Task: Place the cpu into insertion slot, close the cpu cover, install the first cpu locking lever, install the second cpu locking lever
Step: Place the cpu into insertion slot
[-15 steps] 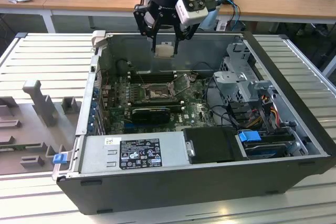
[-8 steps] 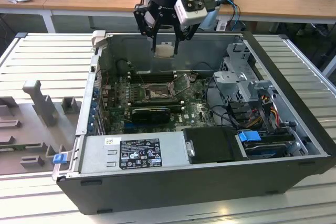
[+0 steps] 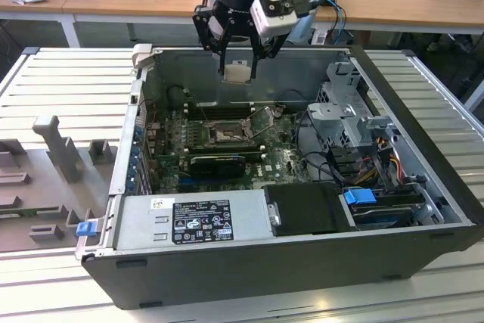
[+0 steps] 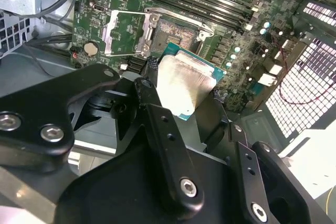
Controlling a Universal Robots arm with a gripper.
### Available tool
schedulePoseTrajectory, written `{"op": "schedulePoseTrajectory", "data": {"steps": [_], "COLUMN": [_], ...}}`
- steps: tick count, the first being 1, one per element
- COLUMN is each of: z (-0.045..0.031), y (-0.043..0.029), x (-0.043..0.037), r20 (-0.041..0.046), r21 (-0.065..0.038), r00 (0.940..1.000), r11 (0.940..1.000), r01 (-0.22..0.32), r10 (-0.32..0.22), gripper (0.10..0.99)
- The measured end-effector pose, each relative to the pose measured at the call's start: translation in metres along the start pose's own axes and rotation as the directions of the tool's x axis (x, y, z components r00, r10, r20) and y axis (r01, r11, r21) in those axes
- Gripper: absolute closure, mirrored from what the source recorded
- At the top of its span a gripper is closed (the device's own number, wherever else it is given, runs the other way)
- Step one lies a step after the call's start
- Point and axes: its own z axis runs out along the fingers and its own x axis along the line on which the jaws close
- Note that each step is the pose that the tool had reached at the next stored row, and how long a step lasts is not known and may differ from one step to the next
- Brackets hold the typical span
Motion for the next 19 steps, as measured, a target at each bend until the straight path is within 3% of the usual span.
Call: {"op": "schedulePoseTrajectory", "data": {"steps": [19], "z": [0.0], "y": [0.0], "x": [0.0], "r20": [0.0058], "r21": [-0.001], "r00": [0.9979], "r11": [0.9979], "r01": [-0.065], "r10": [0.065], "gripper": [0.557]}}
